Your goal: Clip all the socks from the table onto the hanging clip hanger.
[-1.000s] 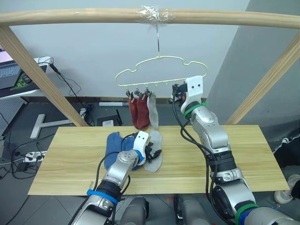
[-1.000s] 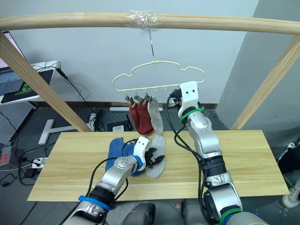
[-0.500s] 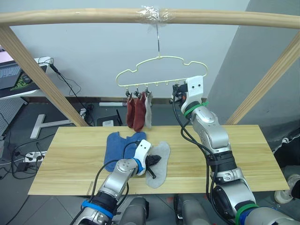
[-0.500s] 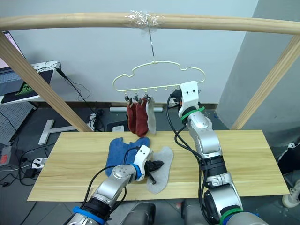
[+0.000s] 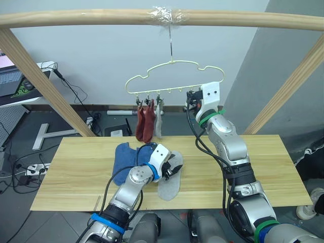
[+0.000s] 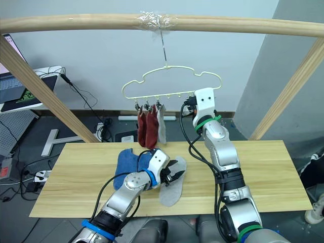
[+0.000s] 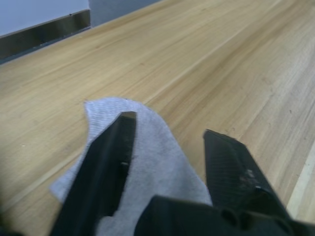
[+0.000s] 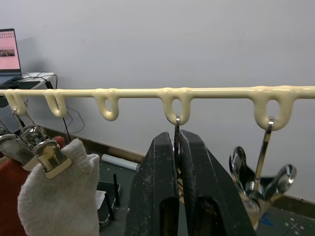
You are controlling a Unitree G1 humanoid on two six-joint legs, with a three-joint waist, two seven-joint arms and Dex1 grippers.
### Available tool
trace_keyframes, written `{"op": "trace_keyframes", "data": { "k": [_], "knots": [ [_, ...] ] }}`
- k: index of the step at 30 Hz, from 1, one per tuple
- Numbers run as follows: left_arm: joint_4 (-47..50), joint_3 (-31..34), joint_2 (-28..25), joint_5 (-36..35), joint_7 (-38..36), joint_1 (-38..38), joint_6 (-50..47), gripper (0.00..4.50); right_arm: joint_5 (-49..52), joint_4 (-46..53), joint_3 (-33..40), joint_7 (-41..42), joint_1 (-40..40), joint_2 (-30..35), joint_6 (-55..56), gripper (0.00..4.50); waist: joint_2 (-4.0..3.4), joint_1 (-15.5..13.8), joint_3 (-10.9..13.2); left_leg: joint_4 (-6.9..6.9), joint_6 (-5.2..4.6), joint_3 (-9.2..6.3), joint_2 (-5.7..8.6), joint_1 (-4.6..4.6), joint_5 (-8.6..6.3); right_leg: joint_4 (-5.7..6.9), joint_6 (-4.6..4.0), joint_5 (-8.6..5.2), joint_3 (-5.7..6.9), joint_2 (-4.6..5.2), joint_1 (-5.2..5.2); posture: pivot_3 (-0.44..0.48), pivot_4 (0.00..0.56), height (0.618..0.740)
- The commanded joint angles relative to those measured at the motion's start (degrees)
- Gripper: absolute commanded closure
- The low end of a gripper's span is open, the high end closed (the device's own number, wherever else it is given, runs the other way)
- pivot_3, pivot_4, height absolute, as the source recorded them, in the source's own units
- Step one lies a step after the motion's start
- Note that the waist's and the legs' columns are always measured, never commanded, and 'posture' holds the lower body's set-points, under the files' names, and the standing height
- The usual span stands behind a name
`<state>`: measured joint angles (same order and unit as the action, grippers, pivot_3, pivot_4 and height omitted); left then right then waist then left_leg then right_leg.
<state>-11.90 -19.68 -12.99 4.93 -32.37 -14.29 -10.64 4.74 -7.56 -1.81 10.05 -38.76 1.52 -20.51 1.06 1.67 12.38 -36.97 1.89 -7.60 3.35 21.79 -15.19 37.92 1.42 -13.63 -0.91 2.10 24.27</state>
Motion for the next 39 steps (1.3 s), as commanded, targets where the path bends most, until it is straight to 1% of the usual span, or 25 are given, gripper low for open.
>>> {"op": "trace_keyframes", "data": {
  "k": [1, 3, 6, 9, 18, 19, 21, 22, 26, 30, 33, 34, 35, 36, 39],
  "knots": [
    [-0.03, -0.52, 0.36, 1.53, 1.52, -0.18, -0.4, 0.61, 0.33, 0.96, 0.61, -0.25, -0.27, 0.2, 0.44, 4.5, 0.0, 0.01, 0.0, 0.0, 0.0, 0.01, 0.0, 0.0, 0.0, 0.0, 0.0, 0.0, -0.01, 0.0, 0.0, 0.011, 0.221, 0.74],
    [-0.52, -0.71, 0.25, 2.21, 1.76, -0.16, -1.16, 0.02, 0.32, 0.86, 0.68, -0.26, -0.32, 0.28, 0.49, 4.5, 0.0, 0.01, 0.0, -0.01, 0.0, 0.01, 0.0, 0.0, 0.0, 0.01, 0.0, 0.0, -0.01, 0.0, 0.0, 0.01, 0.222, 0.74],
    [-1.5, -1.12, 0.36, 3.44, 2.57, 0.03, -2.73, 0.02, 0.3, 0.83, 0.72, -0.33, -0.28, 0.33, 0.46, 4.5, 0.0, 0.02, 0.0, -0.01, 0.0, 0.01, 0.0, -0.01, 0.0, 0.01, 0.0, 0.0, 0.0, 0.0, 0.0, 0.007, 0.22, 0.74],
    [-1.59, 0.02, 2.14, 1.23, 1.78, 0.77, -6.41, 0.02, 0.28, 0.75, 0.75, -0.44, -0.36, 0.33, 0.51, 4.5, 0.0, 0.02, 0.0, -0.01, -0.01, 0.0, 0.0, 0.0, 0.0, 0.0, 0.0, 0.0, 0.01, 0.0, 0.0, 0.007, 0.22, 0.74],
    [-5.72, -0.96, 0.86, 3.0, 0.82, 0.62, -6.15, 0.02, 0.24, 0.77, 0.78, -0.53, -0.37, 0.45, 0.48, 4.5, 0.0, 0.03, 0.0, -0.01, -0.01, -0.01, -0.01, -0.04, 0.01, 0.02, 0.0, 0.0, 0.02, -0.01, -0.04, 0.003, 0.218, 0.74],
    [-5.94, -0.82, 0.91, 2.92, 0.83, 0.57, -5.97, 0.41, 0.24, 0.71, 0.79, -0.5, -0.42, 0.48, 0.51, 4.5, 0.0, 0.03, 0.0, -0.02, -0.02, 0.02, 0.0, -0.06, 0.01, 0.02, 0.0, 0.0, 0.02, -0.01, -0.05, 0.003, 0.218, 0.74],
    [-6.14, -0.67, 1.0, 2.83, 0.81, 0.53, -5.59, 0.84, 0.22, 0.65, 0.79, -0.44, -0.46, 0.55, 0.54, 4.5, 0.0, 0.03, 0.0, -0.02, -0.03, 0.04, 0.0, -0.07, 0.02, 0.02, 0.01, 0.0, 0.01, -0.01, -0.06, 0.003, 0.218, 0.74],
    [-6.17, -0.75, 0.96, 2.92, 0.76, 0.55, -5.39, 1.17, 0.23, 0.7, 0.77, -0.41, -0.45, 0.57, 0.52, 4.5, 0.0, 0.03, 0.0, -0.02, -0.03, 0.03, 0.0, -0.07, 0.02, 0.02, 0.01, 0.0, 0.01, 0.0, -0.06, 0.003, 0.218, 0.74],
    [-6.13, -0.92, 1.01, 2.95, 0.67, 0.87, -4.98, 2.25, 0.23, 0.82, 0.67, -0.25, -0.39, 0.64, 0.45, 4.5, 0.0, 0.03, 0.0, -0.01, -0.03, 0.02, 0.0, -0.07, 0.02, 0.01, 0.01, 0.0, 0.01, 0.0, -0.07, 0.003, 0.218, 0.74],
    [-5.9, -1.0, 0.98, 2.93, 0.51, 1.11, -4.51, 3.43, 0.2, 0.97, 0.57, -0.1, -0.32, 0.73, 0.35, 4.5, 0.0, 0.03, 0.0, -0.01, -0.03, 0.02, 0.01, -0.07, 0.02, 0.0, 0.0, 0.0, 0.0, 0.0, -0.07, 0.003, 0.218, 0.74],
    [-4.81, -0.12, 1.54, 1.73, 0.21, 1.11, -2.9, 4.31, 0.23, 1.05, 0.52, -0.01, -0.28, 0.79, 0.14, 4.5, 0.0, 0.03, 0.0, -0.01, -0.03, 0.01, 0.0, -0.07, 0.02, 0.0, 0.01, 0.0, 0.0, 0.0, -0.07, 0.003, 0.218, 0.74],
    [-4.39, 0.36, 1.86, 1.17, 0.23, 1.04, -2.3, 4.48, 0.27, 1.08, 0.53, 0.01, -0.29, 0.8, 0.05, 4.5, 0.0, 0.03, 0.0, -0.01, -0.03, 0.01, 0.0, -0.07, 0.02, 0.0, 0.0, 0.0, 0.0, 0.0, -0.07, 0.003, 0.218, 0.74],
    [-3.66, 1.11, 2.65, -0.38, -0.32, 0.98, -0.22, 4.48, 0.28, 1.13, 0.48, 0.13, -0.22, 0.87, -0.01, 4.5, 0.0, 0.02, -0.01, -0.01, -0.03, 0.01, 0.0, -0.07, 0.02, 0.0, 0.01, 0.0, 0.0, 0.0, -0.07, 0.005, 0.207, 0.74],
    [-3.21, 1.62, 3.2, -1.43, -0.74, 0.96, 1.23, 4.48, 0.29, 1.16, 0.44, 0.21, -0.17, 0.92, -0.04, 4.5, 0.0, 0.01, -0.01, -0.01, -0.03, 0.01, 0.0, -0.06, 0.02, 0.0, 0.0, 0.0, 0.0, 0.0, -0.06, 0.005, 0.207, 0.74],
    [-0.74, 4.67, 5.29, -4.92, 0.18, 0.69, 2.54, 4.48, 0.2, 1.21, 0.31, 0.47, -0.22, 1.29, -0.62, 4.5, 0.0, -0.09, 0.0, -0.01, -0.03, 0.0, 0.01, -0.01, 0.02, -0.04, 0.0, 0.0, 0.02, 0.02, -0.05, 0.005, 0.207, 0.74]
  ]
}}
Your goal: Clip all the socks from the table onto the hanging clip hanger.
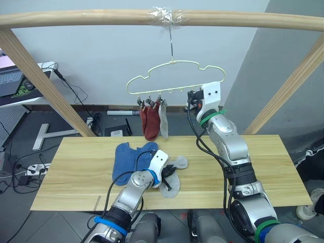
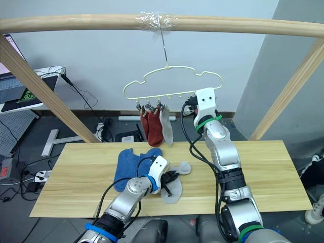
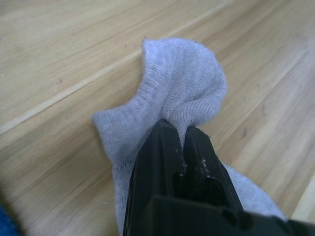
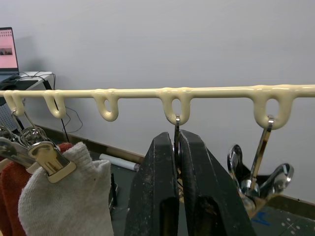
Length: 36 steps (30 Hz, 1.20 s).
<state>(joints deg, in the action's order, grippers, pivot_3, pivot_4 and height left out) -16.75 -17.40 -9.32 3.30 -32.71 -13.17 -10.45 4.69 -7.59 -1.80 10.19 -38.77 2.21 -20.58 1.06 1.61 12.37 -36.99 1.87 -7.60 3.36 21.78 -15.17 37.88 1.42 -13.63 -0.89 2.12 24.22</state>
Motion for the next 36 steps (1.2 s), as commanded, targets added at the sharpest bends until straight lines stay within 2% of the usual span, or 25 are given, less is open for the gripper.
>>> {"op": "trace_keyframes", "data": {
  "k": [1, 11, 19, 26, 36],
  "knots": [
    [4.69, 3.11, 1.87, -3.48, 1.25, -0.62, 3.23, 4.48, 0.28, 1.25, 0.4, 0.27, -0.29, 0.71, -0.93, 4.5, 0.0, -0.03, 0.0, 0.0, 0.0, 0.0, 0.01, 0.01, 0.0, -0.01, 0.0, 0.0, 0.0, 0.01, 0.0, 0.005, 0.207, 0.74],
    [10.66, 7.65, 5.0, -6.73, 6.01, -0.86, 9.84, 4.48, 3.52, 2.52, 3.25, -0.8, -1.96, 0.82, -9.14, 4.5, 0.02, -0.14, -0.03, -0.02, 0.0, 0.02, 0.03, 0.01, 0.0, -0.02, 0.01, 0.0, -0.01, 0.02, -0.03, 0.009, 0.198, 0.74],
    [9.99, 7.38, 5.82, -6.85, 6.51, -3.08, 9.82, 4.48, 10.59, 4.94, 8.65, -3.3, -4.02, -1.96, -21.35, 4.5, 0.02, -0.14, -0.03, -0.02, 0.0, -0.02, 0.03, 0.01, 0.0, -0.01, 0.01, 0.0, 0.02, 0.01, -0.04, 0.008, 0.199, 0.74],
    [8.14, 8.75, 6.78, -7.67, 7.47, -6.08, 10.9, 4.48, 15.89, 7.05, 10.68, -3.28, -5.65, -1.95, -30.87, 4.5, 0.02, -0.13, -0.03, -0.01, -0.02, -0.03, 0.03, 0.02, 0.01, -0.01, 0.01, 0.0, 0.04, 0.01, -0.03, 0.003, 0.203, 0.74],
    [7.04, 10.19, 7.35, -8.99, 7.87, -8.69, 11.4, 4.48, 19.04, 8.09, 11.41, -3.44, -5.46, -1.07, -35.81, 4.5, 0.02, -0.1, -0.03, -0.01, -0.02, -0.03, 0.03, 0.01, 0.01, -0.01, 0.01, 0.0, 0.05, 0.01, -0.04, 0.003, 0.203, 0.74]
  ]
}}
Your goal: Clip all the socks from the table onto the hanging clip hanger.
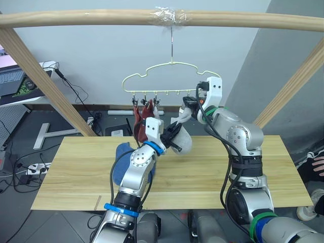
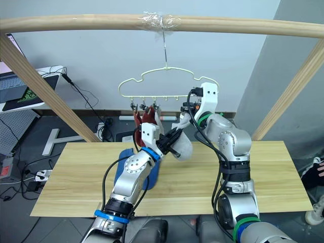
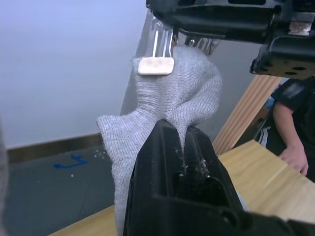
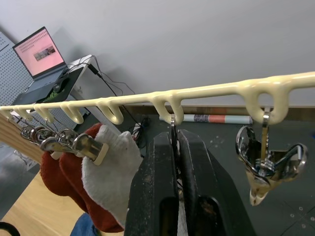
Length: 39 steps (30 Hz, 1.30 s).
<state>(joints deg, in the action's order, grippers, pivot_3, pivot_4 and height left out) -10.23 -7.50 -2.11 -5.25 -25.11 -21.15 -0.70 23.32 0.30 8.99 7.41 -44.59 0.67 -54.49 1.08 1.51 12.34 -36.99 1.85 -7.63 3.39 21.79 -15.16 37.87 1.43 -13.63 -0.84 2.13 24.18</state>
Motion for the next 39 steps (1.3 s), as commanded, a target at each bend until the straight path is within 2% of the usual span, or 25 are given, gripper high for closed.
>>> {"op": "trace_keyframes", "data": {
  "k": [1, 7, 8, 9, 19, 20, 23, 27, 30, 36, 39],
  "knots": [
    [0.53, 0.42, 0.19, -0.53, 0.31, -0.76, 1.76, 4.48, 0.72, 0.18, 0.68, -0.77, 0.35, 0.53, -2.01, 4.5, 0.0, 0.0, 0.0, 0.0, 0.0, 0.0, 0.0, 0.0, 0.0, 0.0, 0.0, 0.0, 0.01, 0.0, 0.0, 0.003, 0.203, 0.74],
    [0.99, 0.35, 0.13, -0.55, 0.17, -0.56, 1.65, 4.48, 3.07, 0.24, 2.25, -1.29, 0.31, -0.13, -3.01, 4.5, 0.0, 0.0, 0.0, -0.01, -0.01, 0.0, 0.0, 0.0, 0.0, 0.0, 0.0, 0.0, 0.01, 0.0, -0.01, 0.001, 0.211, 0.74],
    [1.0, 0.31, 0.13, -0.52, 0.13, -0.54, 1.64, 4.5, 3.5, 0.25, 2.53, -1.43, 0.31, -0.23, -3.1, 3.93, 0.0, 0.01, 0.0, -0.01, -0.01, 0.0, 0.0, 0.0, 0.0, 0.0, 0.0, 0.0, 0.01, 0.0, -0.01, 0.001, 0.211, 0.74],
    [1.03, 0.26, 0.13, -0.54, 0.05, -0.52, 1.59, 4.5, 4.01, 0.28, 2.85, -1.45, 0.31, -0.33, -3.19, 3.68, 0.0, 0.01, 0.0, 0.0, -0.01, 0.0, 0.0, 0.0, 0.0, 0.0, 0.0, 0.0, 0.01, 0.0, -0.01, 0.001, 0.211, 0.74],
    [1.01, 0.28, 0.14, -0.69, -0.49, -0.77, 0.96, 4.5, 7.01, 1.46, 4.1, 0.0, 0.03, 0.43, -3.5, 0.03, -0.02, 0.19, 0.02, 0.02, -0.01, 0.02, 0.0, 0.06, 0.0, -0.01, 0.0, 0.0, -0.01, 0.0, 0.06, 0.001, 0.216, 0.74],
    [0.99, 0.29, 0.13, -0.74, -0.57, -0.82, 0.84, 4.5, 7.28, 1.61, 4.13, 0.18, 0.02, 0.61, -3.52, 0.03, -0.02, 0.18, 0.02, 0.02, -0.01, 0.02, -0.01, 0.06, 0.0, -0.01, 0.0, 0.0, 0.0, -0.01, 0.06, 0.002, 0.219, 0.74],
    [1.23, 0.31, 0.15, -1.13, -0.91, -0.68, 0.17, 3.74, 7.57, 4.24, 2.93, 2.05, 1.31, 2.85, -3.47, 0.0, -0.02, 0.2, 0.03, 0.02, -0.01, 0.02, 0.0, 0.06, 0.0, -0.01, 0.0, 0.0, 0.01, -0.01, 0.06, 0.002, 0.219, 0.74],
    [1.83, 0.23, -0.05, -1.35, -1.18, -0.04, -0.35, 2.5, 10.1, 9.3, 1.92, 5.54, 4.02, 6.27, -5.27, 0.0, -0.02, 0.19, 0.03, 0.03, -0.02, -0.01, 0.0, 0.1, -0.01, -0.08, 0.01, -0.01, 0.03, 0.0, 0.05, 0.0, 0.223, 0.74],
    [2.06, 0.46, -0.58, -1.58, -1.47, 0.2, -0.63, 1.73, 10.96, 13.25, 1.34, 7.59, 6.03, 9.12, -5.24, 0.0, -0.01, 0.18, 0.05, 0.03, -0.02, 0.01, 0.0, 0.11, -0.01, -0.11, 0.01, -0.01, 0.01, 0.0, 0.05, 0.0, 0.223, 0.74],
    [4.17, 0.8, -2.44, -1.92, -2.26, 1.41, -1.62, 0.02, 10.51, 16.95, 0.56, 7.68, 8.42, 11.05, -3.34, 0.0, -0.01, 0.32, 0.05, 0.03, -0.02, 0.03, -0.04, 0.09, -0.01, -0.1, 0.03, -0.02, 0.03, -0.04, 0.05, -0.002, 0.22, 0.74],
    [8.56, 1.74, -6.54, -3.22, -5.24, 3.22, -3.86, 0.02, 3.04, 19.31, -5.07, 7.84, 12.1, 14.33, 4.49, 0.0, -0.01, 0.34, 0.05, 0.04, -0.02, 0.0, -0.04, 0.09, -0.01, -0.1, 0.04, -0.02, 0.02, -0.04, 0.05, -0.002, 0.219, 0.74]
  ]
}}
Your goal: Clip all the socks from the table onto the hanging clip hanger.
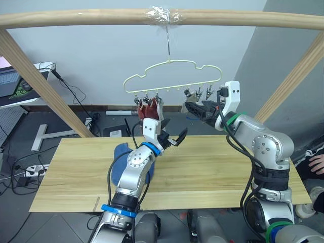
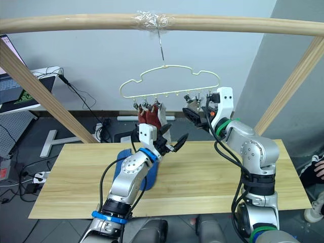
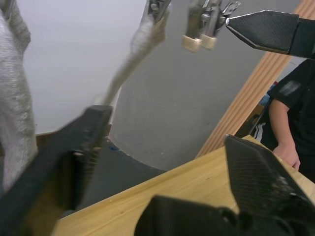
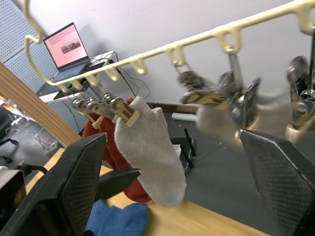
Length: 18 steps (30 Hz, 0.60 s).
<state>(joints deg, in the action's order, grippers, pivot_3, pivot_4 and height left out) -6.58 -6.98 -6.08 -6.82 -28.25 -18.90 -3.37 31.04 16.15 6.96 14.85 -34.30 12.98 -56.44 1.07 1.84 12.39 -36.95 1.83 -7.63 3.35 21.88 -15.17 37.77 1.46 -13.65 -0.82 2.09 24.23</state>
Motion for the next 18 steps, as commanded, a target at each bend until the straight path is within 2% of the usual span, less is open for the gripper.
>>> {"op": "trace_keyframes", "data": {
  "k": [1, 2, 5, 8, 18],
  "knots": [
    [5.86, 1.4, -3.37, -2.12, -2.62, 1.19, -1.79, 0.02, -6.21, 3.53, -4.27, 0.32, 2.64, 2.57, 8.32, 0.0, 0.0, 0.0, 0.0, 0.01, 0.0, 0.01, 0.0, 0.0, 0.0, -0.01, 0.01, 0.0, 0.0, 0.0, 0.0, -0.002, 0.219, 0.74],
    [6.53, 1.47, -3.89, -2.45, -2.83, 1.36, -2.24, 0.02, -7.03, 3.52, -4.97, 0.25, 3.19, 2.77, 9.54, 0.0, -0.01, 0.0, 0.01, 0.01, 0.0, 0.0, 0.0, 0.01, 0.0, -0.02, 0.01, 0.0, 0.0, 0.0, 0.0, 0.002, 0.218, 0.74],
    [10.5, 3.34, -7.41, -4.35, -4.46, 1.64, -4.49, 0.0, -10.5, 3.03, -6.73, -0.37, 4.99, 2.58, 14.81, 0.58, 0.0, -0.03, 0.02, -0.02, 0.01, 0.04, 0.02, 0.01, 0.0, -0.04, 0.14, -0.08, -0.01, 0.01, 0.0, 0.002, 0.218, 0.74],
    [12.96, 4.89, -9.6, -5.82, -5.03, 1.8, -6.27, 0.0, -13.97, 2.42, -8.19, -1.67, 5.66, 2.19, 18.35, 1.63, -0.01, -0.08, 0.02, -0.02, 0.01, 0.03, 0.01, 0.0, 0.01, -0.06, 0.24, -0.14, -0.03, 0.01, -0.01, 0.011, 0.217, 0.74],
    [17.55, 5.52, -10.39, -7.48, -3.55, 2.57, -8.87, 0.0, -18.97, -1.34, -8.65, -5.31, 5.57, -1.7, 23.57, 1.63, -0.01, -0.24, 0.02, 0.0, 0.03, 0.02, 0.02, 0.01, 0.01, -0.11, -0.01, 0.0, -0.06, 0.02, -0.01, 0.019, 0.212, 0.74]
  ]
}}
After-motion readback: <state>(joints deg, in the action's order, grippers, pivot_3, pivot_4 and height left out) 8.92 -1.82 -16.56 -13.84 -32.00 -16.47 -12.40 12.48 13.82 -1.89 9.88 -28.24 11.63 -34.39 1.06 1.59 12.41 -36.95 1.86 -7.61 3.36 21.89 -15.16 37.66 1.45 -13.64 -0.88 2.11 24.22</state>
